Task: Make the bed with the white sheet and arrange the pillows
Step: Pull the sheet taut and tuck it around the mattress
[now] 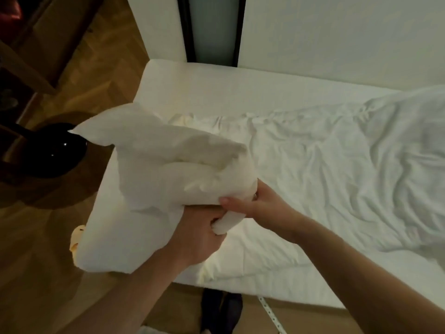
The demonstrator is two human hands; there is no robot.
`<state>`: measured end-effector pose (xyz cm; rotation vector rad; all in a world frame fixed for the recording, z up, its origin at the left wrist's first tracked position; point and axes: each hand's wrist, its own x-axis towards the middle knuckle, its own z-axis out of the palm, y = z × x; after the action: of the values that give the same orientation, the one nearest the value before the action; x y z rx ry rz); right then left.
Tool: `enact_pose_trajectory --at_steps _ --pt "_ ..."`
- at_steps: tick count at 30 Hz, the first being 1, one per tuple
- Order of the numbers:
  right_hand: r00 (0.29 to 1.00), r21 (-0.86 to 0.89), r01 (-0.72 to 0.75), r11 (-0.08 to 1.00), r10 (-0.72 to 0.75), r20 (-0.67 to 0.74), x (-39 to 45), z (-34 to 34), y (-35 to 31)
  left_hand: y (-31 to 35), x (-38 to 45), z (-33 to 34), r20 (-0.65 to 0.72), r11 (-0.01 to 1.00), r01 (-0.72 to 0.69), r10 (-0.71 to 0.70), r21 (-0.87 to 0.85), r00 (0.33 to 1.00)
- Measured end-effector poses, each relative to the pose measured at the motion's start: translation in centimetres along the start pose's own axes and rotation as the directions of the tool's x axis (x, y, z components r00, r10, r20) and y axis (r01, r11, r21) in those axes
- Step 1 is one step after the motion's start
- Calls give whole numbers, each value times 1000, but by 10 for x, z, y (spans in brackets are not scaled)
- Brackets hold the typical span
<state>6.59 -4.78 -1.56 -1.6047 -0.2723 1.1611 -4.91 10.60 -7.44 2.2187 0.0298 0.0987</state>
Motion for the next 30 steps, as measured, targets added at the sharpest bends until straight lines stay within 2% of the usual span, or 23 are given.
enact_pose_trajectory --at_steps 1,3,5,6,7,8,9,10,11,12,13,14,15,17,19,21,22,24,25,27,30 --pt "998 -48 27 998 -29 -52 -4 -7 2 7 5 7 51 999 11 -9 -42 999" --pt "941 -185 16 983 -77 -331 -10 -22 16 20 9 15 154 993 80 -65 -92 986" --pt "865 -183 -21 983 -74 -496 -14 -32 29 21 4 13 234 935 286 -236 -209 943" --pt "853 -163 -28 986 -62 -518 -16 -31 32 18 -3 10 265 852 414 -339 -320 903" --pt "852 -149 -34 988 -49 -521 -18 -28 32 15 -9 4 295 726 529 -440 -439 848" --pt "858 -151 -36 988 -47 -511 -21 -23 30 8 -14 -4 320 538 609 -538 -583 780" --pt "871 -166 -28 986 -57 -489 -23 -18 26 -1 -16 -12 362 274 630 -627 -727 690" --pt "883 -183 -26 983 -64 -465 -26 -13 22 -13 -16 -20 428 -27 551 -661 -834 616" --pt "893 -189 -26 982 -62 -446 -29 -9 19 -23 -14 -27 458 -238 407 -637 -882 620" --pt "900 -188 -28 982 -58 -432 -31 -5 17 -29 -7 -35 420 -298 296 -605 -907 677" --pt "905 -186 -36 982 -47 -423 -34 -3 18 -30 3 -39 351 -281 222 -592 -934 726" --pt "909 -192 -49 980 -36 -416 -36 -1 19 -28 16 -40 295 -233 186 -632 -954 717" --pt "913 -205 -61 977 -28 -407 -38 1 19 -24 28 -40 278 -179 216 -720 -960 636" --pt "918 -231 -83 969 -16 -395 -44 4 18 -31 54 -36 280 -96 406 -862 -909 422" --pt "915 -255 -103 961 -9 -404 -51 0 14 -40 78 -34 291 -20 589 -883 -808 369" --pt "907 -272 -124 954 -2 -421 -60 -12 11 -40 101 -32 206 67 664 -923 -744 324" --pt "903 -275 -135 952 4 -429 -66 -19 11 -32 113 -33 107 158 668 -935 -727 338" --pt "898 -266 -151 952 20 -439 -79 -36 17 -2 140 -32 -143 403 610 -892 -682 429" --pt "894 -253 -151 956 22 -448 -86 -44 22 11 153 -27 -218 476 552 -856 -685 468" --pt "875 -217 -125 968 5 -483 -104 -60 29 33 175 -11 -294 534 490 -824 -689 485" --pt "820 -163 -7 987 -88 -566 -129 -78 27 77 196 26 -306 576 491 -794 -653 525"
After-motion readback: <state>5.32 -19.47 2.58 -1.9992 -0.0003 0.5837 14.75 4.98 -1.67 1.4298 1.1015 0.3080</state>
